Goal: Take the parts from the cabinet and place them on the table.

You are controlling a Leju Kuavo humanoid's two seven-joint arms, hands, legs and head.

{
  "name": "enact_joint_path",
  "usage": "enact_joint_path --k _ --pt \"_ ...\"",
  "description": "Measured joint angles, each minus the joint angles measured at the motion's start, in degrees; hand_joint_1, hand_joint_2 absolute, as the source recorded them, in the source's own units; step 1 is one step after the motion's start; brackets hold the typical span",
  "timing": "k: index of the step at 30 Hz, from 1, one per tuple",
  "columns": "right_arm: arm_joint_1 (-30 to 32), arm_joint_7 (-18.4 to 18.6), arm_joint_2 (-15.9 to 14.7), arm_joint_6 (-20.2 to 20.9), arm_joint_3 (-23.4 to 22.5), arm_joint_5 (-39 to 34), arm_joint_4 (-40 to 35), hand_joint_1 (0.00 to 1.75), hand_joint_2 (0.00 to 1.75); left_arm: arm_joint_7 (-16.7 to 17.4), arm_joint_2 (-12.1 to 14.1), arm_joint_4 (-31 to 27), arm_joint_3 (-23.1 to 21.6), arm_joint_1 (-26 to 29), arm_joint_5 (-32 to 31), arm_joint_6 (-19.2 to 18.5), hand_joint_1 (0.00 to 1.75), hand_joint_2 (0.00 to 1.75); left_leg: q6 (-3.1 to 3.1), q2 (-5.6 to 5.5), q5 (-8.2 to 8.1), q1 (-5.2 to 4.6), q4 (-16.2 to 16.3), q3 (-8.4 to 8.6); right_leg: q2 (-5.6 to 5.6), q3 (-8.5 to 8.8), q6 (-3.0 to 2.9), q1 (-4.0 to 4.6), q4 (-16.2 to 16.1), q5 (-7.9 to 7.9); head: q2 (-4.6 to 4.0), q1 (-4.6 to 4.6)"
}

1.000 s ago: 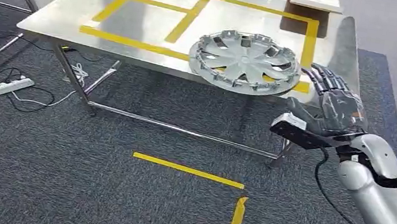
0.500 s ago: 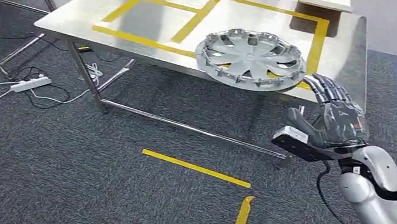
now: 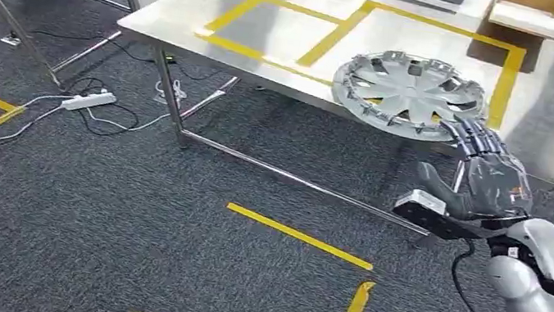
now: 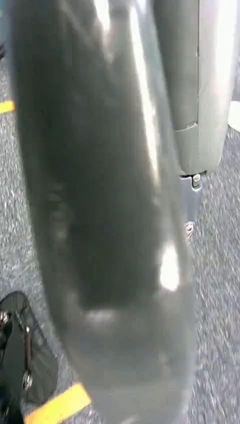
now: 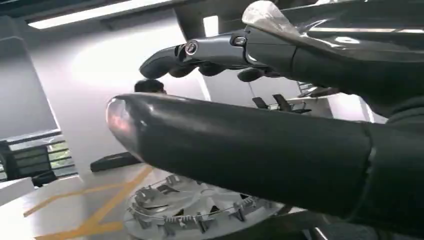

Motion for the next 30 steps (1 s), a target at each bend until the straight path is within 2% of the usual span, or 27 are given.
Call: enact_joint_path --k 1,2,3,5,6,7,8,9,11,12,13,14,15,16,17,18,21,22,23,24,25,26,27,28,29,30 --pt "0.0 -0.02 -0.13 -0.02 -0.17 0.0 -0.24 0.0 0.0 0.0 0.0 0.0 0.0 -0.02 0.0 0.0 0.0 0.0 -0.08 -0.44 0.04 0.0 0.14 -0.07 0.63 2.31 -0.09 -0.09 -4.12 1.82 0.0 -0.02" --pt "0.0 -0.04 -0.35 -0.09 -0.39 0.0 -0.48 0.0 0.0 -0.07 0.0 0.0 0.0 -0.09 -0.11 -0.02 0.0 0.0 -0.2 -0.84 0.06 0.01 0.35 -0.25 2.79 4.39 -0.17 -0.31 -8.32 2.36 0.0 0.0" --pt "0.2 -0.13 -0.52 -0.09 -0.59 0.2 -0.67 0.0 0.0 -0.15 0.04 0.0 -0.02 -0.37 -0.15 -0.02 0.0 0.0 -0.62 -1.44 0.11 -0.3 0.98 -0.9 4.11 5.74 -0.21 -0.53 -9.9 1.77 0.0 -0.09" --pt "1.02 -0.39 -0.87 -0.05 -0.83 0.59 -1.14 0.0 0.0 -0.35 0.0 0.0 -0.04 -0.37 -0.15 -0.04 0.0 0.0 -1.43 -2.37 0.71 0.1 0.73 -1.52 3.17 5.15 -0.53 -0.14 -9.31 1.99 0.0 -0.02" --pt "1.38 -0.48 -0.92 -0.04 -0.85 0.85 -1.33 0.0 0.0 -0.5 0.0 0.0 -0.04 -0.25 -0.15 -0.07 0.0 0.0 -1.99 -3.03 1.07 0.19 0.55 -1.65 2.56 5.05 -0.91 -0.06 -9.33 2.21 0.0 -0.11" --pt "1.47 -0.55 -0.94 -0.04 -0.92 0.88 -1.63 0.0 0.0 -0.68 0.13 0.0 -0.04 -0.27 -0.15 -0.07 0.0 0.0 -2.13 -2.87 0.82 0.13 0.86 -1.94 1.83 5.15 -1.41 -0.59 -9.81 2.6 0.0 -0.07" --pt "1.55 -0.57 -1.09 -0.07 -1.09 0.92 -1.92 0.0 0.0 -0.72 0.11 0.0 -0.04 -0.34 -0.15 -0.04 0.0 0.0 -2.46 -0.56 -0.33 -0.17 1.97 -2.37 1.3 5.18 -1.6 -0.51 -9.82 2.71 0.0 -0.35" --pt "1.63 -0.59 -1.22 -0.07 -1.24 0.92 -2.27 0.0 0.0 -0.72 0.11 0.0 -0.07 -0.57 -0.15 0.0 0.0 0.0 -2.86 1.0 -2.49 -0.02 5.1 -3.63 0.64 5.13 -1.91 -0.44 -9.81 2.72 0.0 -0.77" --pt "1.8 -0.68 -1.49 -0.07 -1.51 0.92 -2.47 0.0 0.0 -0.72 -0.02 0.0 -0.07 -0.87 -0.15 0.0 0.0 0.0 -3.33 2.08 -6.81 0.38 14.09 -7.27 -0.76 5.04 -2.05 -0.15 -9.79 2.73 0.0 -0.66" --pt "1.98 -0.68 -1.55 -0.04 -1.53 0.92 -2.62 0.0 0.0 -0.72 -0.04 0.0 -0.07 -0.86 -0.15 0.0 0.0 0.0 -3.44 2.19 -7.9 0.48 17.5 -8.56 -1.44 4.98 -2.05 -0.07 -9.77 2.73 0.0 -0.68" --pt "2.22 -0.72 -1.57 -0.04 -1.53 0.94 -2.75 0.0 0.0 -0.72 -0.04 0.0 -0.07 -0.78 -0.15 0.0 0.0 0.0 -3.43 2.25 -7.55 0.55 18.07 -8.51 -2.02 4.98 -2.05 0.0 -9.77 2.73 0.0 -0.68" --pt "2.37 -0.72 -1.57 -0.04 -1.53 0.94 -2.9 0.0 0.0 -0.72 -0.02 0.0 -0.06 -0.73 -0.15 0.0 0.0 0.0 -3.35 2.31 -6.17 0.56 16.31 -7.38 -2.57 4.98 -2.05 0.03 -9.76 2.73 0.0 -0.7" --pt "2.42 -0.72 -1.59 -0.07 -1.57 0.94 -3.04 0.0 0.0 -0.72 0.0 0.0 -0.04 -0.73 -0.15 0.0 0.0 0.0 -3.15 2.52 -3.96 0.53 12.24 -5.17 -3.16 5.01 -2.05 0.08 -9.76 2.73 0.0 -0.68" --pt "2.39 -0.72 -1.59 -0.07 -1.64 0.94 -3.21 0.0 0.0 -0.72 0.04 0.0 -0.04 -0.78 -0.15 0.0 0.0 0.0 -2.84 3.22 -1.62 0.44 6.88 -2.28 -3.68 5.1 -2.02 0.12 -9.76 2.71 0.0 -0.7" --pt "2.37 -0.72 -1.59 -0.07 -1.75 0.94 -3.45 0.0 0.0 -0.72 0.09 0.0 -0.07 -0.84 -0.2 -0.02 0.0 0.0 -2.39 5.46 -0.44 0.12 2.47 0.05 -4.13 5.16 -1.97 0.18 -9.77 2.69 0.0 -0.68" --pt "2.41 -0.72 -1.64 -0.07 -1.86 0.94 -3.67 0.0 0.0 -0.72 0.11 0.0 -0.09 -1.02 -0.28 -0.04 0.0 0.0 -2.24 6.47 -1.25 -0.55 0.87 0.69 -4.64 4.9 -1.74 0.67 -9.54 2.56 0.0 -0.7" --pt "2.46 -0.83 -1.9 -0.04 -1.94 1.05 -4.02 0.0 0.0 -0.66 0.2 0.0 -0.15 -0.86 -0.48 -0.07 0.0 0.0 -1.44 4.86 -0.98 -0.68 0.68 -0.03 -6.35 4.87 -1.07 0.56 -9.84 2.73 0.0 -0.61" --pt "2.48 -0.9 -1.9 -0.04 -1.94 1.05 -4.22 0.0 0.0 -0.66 0.24 0.0 -0.15 -0.75 -0.57 -0.07 0.0 0.0 -0.95 4.4 -0.63 -0.61 0.17 0.12 -6.76 4.93 -0.68 0.56 -9.8 2.6 0.0 -0.61" --pt "2.57 -0.9 -2.01 -0.07 -1.99 1.05 -4.39 0.0 0.0 -0.61 0.2 0.0 -0.17 -0.61 -0.66 -0.13 0.0 0.0 -0.54 4.01 -0.23 -0.29 -0.26 0.31 -5.04 4.31 -0.37 0.28 -9.04 1.74 0.0 -0.55" --pt "2.56 -0.92 -2.05 -0.09 -2.01 1.05 -4.59 0.0 0.0 -0.59 0.33 0.0 -0.17 -0.65 -0.77 -0.13 0.0 0.0 -0.28 3.55 -0.08 -0.15 -0.3 0.2 -2.56 3.37 -0.21 0.16 -6.95 0.12 0.0 -0.41" --pt "2.6 -0.94 -2.25 -0.11 -2.05 1.12 -4.63 0.0 0.0 -0.57 0.39 0.0 -0.17 -0.79 -0.76 -0.13 0.0 0.0 -0.02 3.03 0.02 -0.13 -0.28 0.04 -1.21 1.4 -0.12 0.08 -2.68 -2.11 0.0 -0.26" --pt "2.92 -1.01 -2.36 -0.18 -2.03 1.2 -4.65 0.0 0.0 -0.59 0.37 0.0 -0.17 -0.91 -0.77 -0.13 0.0 0.0 0.04 2.45 0.06 -0.18 -0.28 -0.06 -0.64 -0.94 -0.02 0.06 2.22 -4.17 0.0 -0.28" --pt "3.49 -1.14 -2.36 -0.37 -2.03 1.2 -4.81 0.0 0.0 -0.61 0.31 0.0 -0.17 -0.97 -0.81 -0.18 0.0 0.0 0.11 1.85 0.11 -0.2 -0.24 -0.2 -0.37 -3.01 0.1 0.09 6.27 -5.51 0.0 -0.22" --pt "4.01 -1.42 -2.36 -0.52 -2.01 1.03 -5.03 0.0 0.0 -0.61 0.31 0.0 -0.2 -0.95 -0.83 -0.17 0.0 0.0 0.08 1.21 0.15 -0.2 -0.19 -0.26 -0.28 -3.92 0.12 0.08 7.85 -5.42 0.0 -0.24" --pt "4.4 -1.72 -2.34 -0.63 -1.99 0.79 -5.11 0.0 0.0 -0.61 0.33 0.0 -0.22 -0.89 -0.9 -0.17 0.0 0.0 0.03 0.53 0.19 -0.19 -0.16 -0.27 -0.26 -3.46 0.14 0.05 6.64 -3.99 0.0 -0.24" --pt "4.58 -2.01 -2.32 -0.74 -1.92 0.68 -5.25 0.0 0.0 -0.61 0.33 0.0 -0.22 -0.86 -0.9 -0.17 0.0 0.0 -0.09 -0.14 0.27 -0.16 -0.09 -0.26 -0.22 -1.72 0.14 -0.02 2.97 -1.54 0.0 -0.22"
